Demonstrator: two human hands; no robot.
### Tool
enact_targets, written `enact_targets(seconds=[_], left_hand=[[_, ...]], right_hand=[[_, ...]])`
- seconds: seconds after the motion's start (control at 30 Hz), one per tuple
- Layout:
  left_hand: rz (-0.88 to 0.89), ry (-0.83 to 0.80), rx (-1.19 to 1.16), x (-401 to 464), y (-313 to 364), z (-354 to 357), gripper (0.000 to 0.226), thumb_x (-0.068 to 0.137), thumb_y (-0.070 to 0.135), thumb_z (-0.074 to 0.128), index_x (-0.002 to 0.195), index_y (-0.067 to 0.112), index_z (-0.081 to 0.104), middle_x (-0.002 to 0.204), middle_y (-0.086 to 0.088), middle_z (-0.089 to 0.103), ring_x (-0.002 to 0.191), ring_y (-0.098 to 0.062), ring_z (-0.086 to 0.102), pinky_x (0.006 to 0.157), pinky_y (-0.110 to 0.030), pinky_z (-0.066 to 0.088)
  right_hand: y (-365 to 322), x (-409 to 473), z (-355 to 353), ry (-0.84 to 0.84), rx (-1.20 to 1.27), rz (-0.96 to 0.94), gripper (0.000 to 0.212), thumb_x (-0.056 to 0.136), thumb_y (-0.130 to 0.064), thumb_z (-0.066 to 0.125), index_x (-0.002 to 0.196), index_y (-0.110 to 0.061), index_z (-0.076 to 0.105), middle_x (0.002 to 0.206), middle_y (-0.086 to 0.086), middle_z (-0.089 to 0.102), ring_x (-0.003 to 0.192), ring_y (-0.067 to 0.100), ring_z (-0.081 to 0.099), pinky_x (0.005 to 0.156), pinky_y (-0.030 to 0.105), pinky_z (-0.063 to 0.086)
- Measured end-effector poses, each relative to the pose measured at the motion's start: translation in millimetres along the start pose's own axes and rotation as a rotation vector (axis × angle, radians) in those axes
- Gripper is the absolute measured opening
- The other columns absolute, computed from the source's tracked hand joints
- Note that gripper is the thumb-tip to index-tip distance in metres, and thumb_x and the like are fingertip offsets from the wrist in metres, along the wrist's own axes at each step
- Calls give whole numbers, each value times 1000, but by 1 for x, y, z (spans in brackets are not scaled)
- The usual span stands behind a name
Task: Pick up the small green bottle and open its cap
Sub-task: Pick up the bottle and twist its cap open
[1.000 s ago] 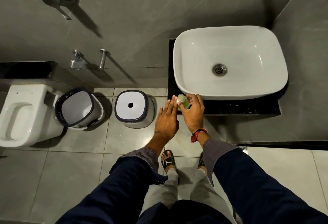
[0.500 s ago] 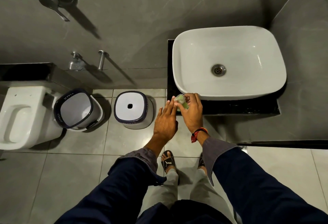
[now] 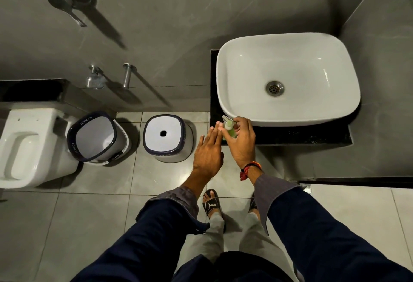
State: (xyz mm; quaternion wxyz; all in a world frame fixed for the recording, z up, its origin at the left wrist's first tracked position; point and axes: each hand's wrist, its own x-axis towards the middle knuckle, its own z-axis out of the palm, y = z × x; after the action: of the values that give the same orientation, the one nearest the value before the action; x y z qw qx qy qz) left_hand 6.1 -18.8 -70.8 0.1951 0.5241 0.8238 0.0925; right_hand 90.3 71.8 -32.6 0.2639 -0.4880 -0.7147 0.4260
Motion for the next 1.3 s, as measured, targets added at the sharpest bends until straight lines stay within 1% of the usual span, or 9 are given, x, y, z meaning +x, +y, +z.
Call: enact_targets(seconds=[0.13,0.3,0.4,0.5,0.67,0.9,1.07,1.17,1.3], left_hand=[[2,4,-14,0,0,-2,95,96,8,57,165,19,-7,175,-1,-7,162,-22,-1,132,-46,11],[-1,-13,16,1,3,-4,91,98,11,57,165,15,-4,175,-4,-8,162,-25,0,132,-47,13],[2,-9,12,1,4,-5,88,98,11,56,165,15,-1,175,-4,-7,162,-24,0,132,-47,13],[9,-1,3,1,4,-7,88,98,11,54,165,16,-3,175,-2,-8,162,-23,-2,132,-45,11],[5,-8,13,1,4,-6,91,97,10,56,165,15,-4,175,-2,-8,162,-23,0,132,-45,12],[5,-17,10,3,3,-4,93,97,11,57,165,17,-6,175,0,-10,162,-22,-1,132,-44,11],[-4,-26,38,4,2,-3,93,97,12,59,165,15,-4,175,-2,-9,162,-23,0,132,-44,11],[-2,-30,37,4,2,-3,94,97,13,60,165,16,-4,175,-2,-8,162,-23,0,132,-45,11],[-6,-17,24,4,2,-4,93,97,10,56,165,17,-7,175,0,-10,162,-22,-1,132,-44,10]], right_hand=[[2,-3,-1,-36,-48,-96,39,96,-23,70,131,-6,64,132,11,58,125,25,62,107,40,57],[1,8,-2,15,-54,-5,33,92,-32,78,102,-5,61,105,9,61,91,20,64,81,36,64],[0,6,0,23,-26,10,40,87,-35,82,105,-7,58,106,9,61,91,19,64,77,27,60],[0,2,2,25,-32,-15,39,90,-31,77,116,-7,62,115,9,59,98,17,64,82,25,61],[2,5,5,85,-5,28,32,90,-26,79,106,-2,65,109,12,64,93,24,68,85,41,64],[1,-3,6,77,37,33,46,90,-27,78,127,-5,64,131,9,64,123,23,65,108,37,57],[3,-1,7,115,75,80,39,87,-25,83,113,-2,66,115,14,70,105,26,70,96,45,61],[2,-2,7,108,75,61,49,86,-28,84,126,-6,64,127,10,68,116,19,66,105,32,57],[6,-2,10,105,31,55,24,88,-18,80,104,-2,70,108,10,65,90,18,66,88,40,64]])
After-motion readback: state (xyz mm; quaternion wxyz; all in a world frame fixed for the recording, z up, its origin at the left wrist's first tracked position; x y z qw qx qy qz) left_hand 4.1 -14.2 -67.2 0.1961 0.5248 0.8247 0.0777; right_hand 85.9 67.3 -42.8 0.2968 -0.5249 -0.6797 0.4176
